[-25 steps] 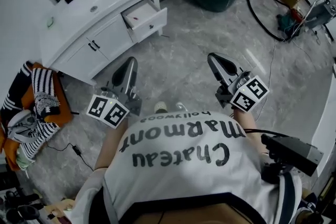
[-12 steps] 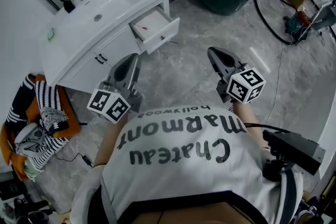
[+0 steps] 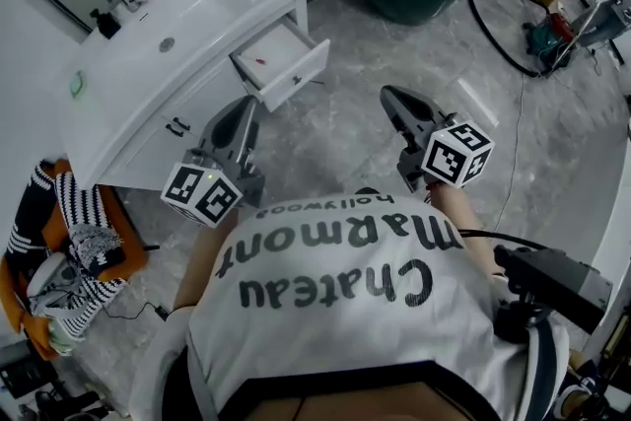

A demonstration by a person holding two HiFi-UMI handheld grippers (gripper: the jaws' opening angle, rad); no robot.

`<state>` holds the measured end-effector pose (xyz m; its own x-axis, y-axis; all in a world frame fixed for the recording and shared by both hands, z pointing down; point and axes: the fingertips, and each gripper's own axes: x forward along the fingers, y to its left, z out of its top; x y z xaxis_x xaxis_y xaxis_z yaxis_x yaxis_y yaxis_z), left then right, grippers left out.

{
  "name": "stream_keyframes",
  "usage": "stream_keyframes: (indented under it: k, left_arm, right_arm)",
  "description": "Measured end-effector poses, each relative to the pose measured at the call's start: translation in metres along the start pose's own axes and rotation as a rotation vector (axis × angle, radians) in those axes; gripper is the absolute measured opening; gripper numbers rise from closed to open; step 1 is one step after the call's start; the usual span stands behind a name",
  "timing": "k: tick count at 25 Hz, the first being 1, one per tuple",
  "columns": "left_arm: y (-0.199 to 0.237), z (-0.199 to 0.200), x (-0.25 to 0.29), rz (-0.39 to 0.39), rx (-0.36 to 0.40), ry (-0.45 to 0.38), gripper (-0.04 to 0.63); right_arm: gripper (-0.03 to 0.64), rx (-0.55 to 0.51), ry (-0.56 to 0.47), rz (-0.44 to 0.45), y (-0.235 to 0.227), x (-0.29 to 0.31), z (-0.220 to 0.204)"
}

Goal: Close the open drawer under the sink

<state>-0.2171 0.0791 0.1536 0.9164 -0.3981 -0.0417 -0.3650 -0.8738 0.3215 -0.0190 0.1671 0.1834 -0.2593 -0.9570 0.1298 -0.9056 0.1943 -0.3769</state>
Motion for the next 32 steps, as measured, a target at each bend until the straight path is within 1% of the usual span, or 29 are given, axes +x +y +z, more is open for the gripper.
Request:
stream_keyframes:
  k: [2,4,7,9,14,19,23,27,32]
  left_arm:
    - [0.002,-0.005,0.012,-0.003,-0.001,0.008,0.009]
    - [0.005,-0.01,0.024,0.003,-0.001,0.015,0.009]
    - [0.009,-0.016,0.044,0.022,0.009,0.022,0.009]
    - [0.015,-0.019,0.058,0.051,0.018,0.02,0.009]
    - [0.029,-0.021,0.101,0.165,-0.001,-0.001,0.009]
    - [0.025,-0.026,0.141,0.3,-0.033,-0.063,0.009]
    - [0.027,-0.027,0.17,0.375,-0.024,-0.089,0.009]
    - [0.03,-0.035,0.181,0.478,-0.033,-0.101,0.009]
    - [0.038,-0.058,0.178,0.599,-0.055,-0.09,0.009]
  right_arm:
    - [0.012,-0.005,-0.047,0.036,-0.003,0.006,0.009]
    - [0.012,-0.008,-0.069,0.07,-0.008,0.016,0.015]
    - [0.012,-0.031,-0.035,0.109,-0.023,0.035,0.015]
    - [0.012,-0.038,0.007,0.138,-0.038,0.049,0.014]
    - [0.012,-0.048,0.099,0.234,-0.082,0.082,0.034]
    - [0.012,-0.077,0.188,0.35,-0.127,0.103,0.055]
    - [0.012,-0.09,0.237,0.417,-0.156,0.118,0.065]
    - [0.012,-0.103,0.277,0.502,-0.169,0.14,0.07]
    - [0.012,-0.1,0.326,0.589,-0.18,0.155,0.057]
